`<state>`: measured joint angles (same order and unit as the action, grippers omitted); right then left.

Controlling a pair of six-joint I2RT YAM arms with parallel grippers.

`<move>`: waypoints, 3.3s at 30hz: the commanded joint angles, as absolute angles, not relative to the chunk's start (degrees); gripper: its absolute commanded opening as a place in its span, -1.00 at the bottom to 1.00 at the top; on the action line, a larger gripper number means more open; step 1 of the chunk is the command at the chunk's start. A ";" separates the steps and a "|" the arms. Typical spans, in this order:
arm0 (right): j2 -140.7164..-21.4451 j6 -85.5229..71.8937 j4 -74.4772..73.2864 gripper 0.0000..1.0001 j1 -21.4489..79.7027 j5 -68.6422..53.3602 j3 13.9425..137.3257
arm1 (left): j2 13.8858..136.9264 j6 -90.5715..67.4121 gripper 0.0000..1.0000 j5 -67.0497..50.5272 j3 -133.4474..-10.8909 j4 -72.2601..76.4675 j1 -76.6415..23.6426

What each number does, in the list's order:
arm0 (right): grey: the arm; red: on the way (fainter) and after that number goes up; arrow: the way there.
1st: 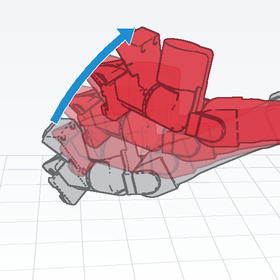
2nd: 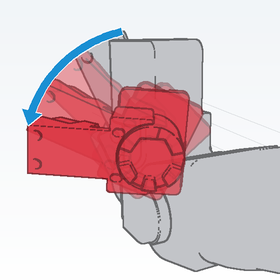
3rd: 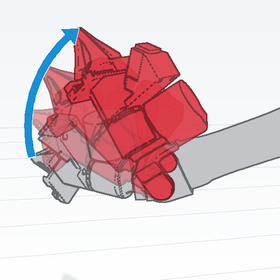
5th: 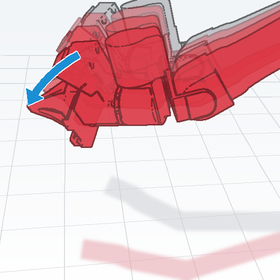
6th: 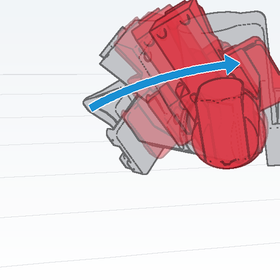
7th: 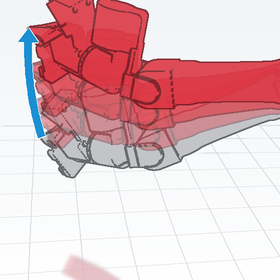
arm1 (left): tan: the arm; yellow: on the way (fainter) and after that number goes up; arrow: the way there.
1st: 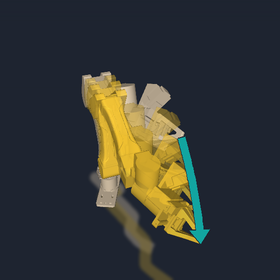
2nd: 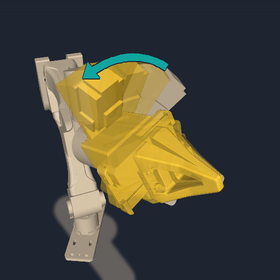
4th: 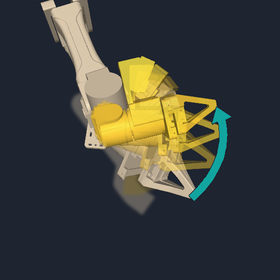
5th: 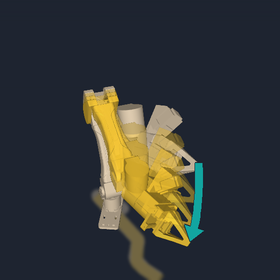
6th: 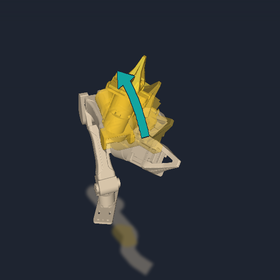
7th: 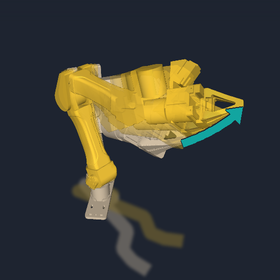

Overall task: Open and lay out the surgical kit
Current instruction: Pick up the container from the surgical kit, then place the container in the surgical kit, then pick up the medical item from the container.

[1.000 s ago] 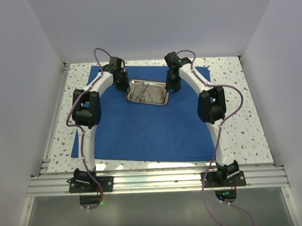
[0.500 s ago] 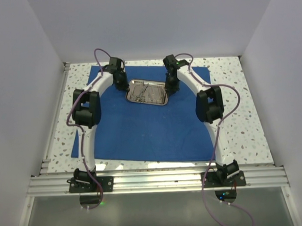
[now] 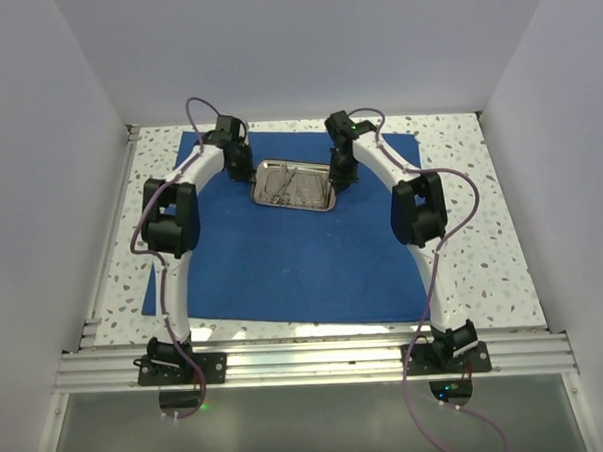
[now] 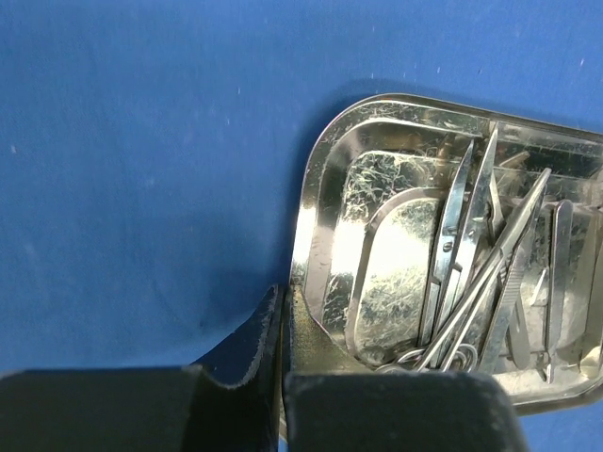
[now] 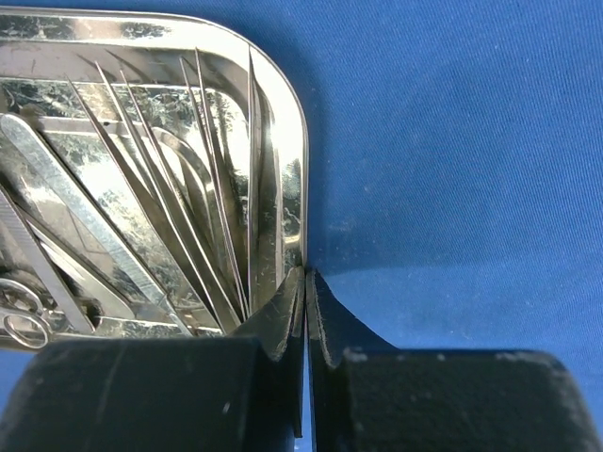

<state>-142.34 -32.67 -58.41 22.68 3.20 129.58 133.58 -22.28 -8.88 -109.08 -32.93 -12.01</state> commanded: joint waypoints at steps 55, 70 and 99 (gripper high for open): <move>-105.99 -23.03 -63.55 -0.34 26.45 -6.86 94.74 | 94.48 -25.75 0.13 -3.26 -76.99 -43.85 -18.98; -114.25 -26.80 -58.01 -0.53 31.37 -8.88 91.32 | 93.34 -22.94 0.13 -2.11 -78.49 -43.51 -18.98; -120.59 -25.75 -42.80 -1.00 32.26 -3.52 81.92 | 96.33 -30.59 0.03 2.81 -83.84 -45.17 -28.21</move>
<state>-118.02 -27.18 -49.45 32.12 -6.68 85.03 95.79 -28.08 0.14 -79.85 -44.27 -27.38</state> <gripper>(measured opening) 0.153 0.518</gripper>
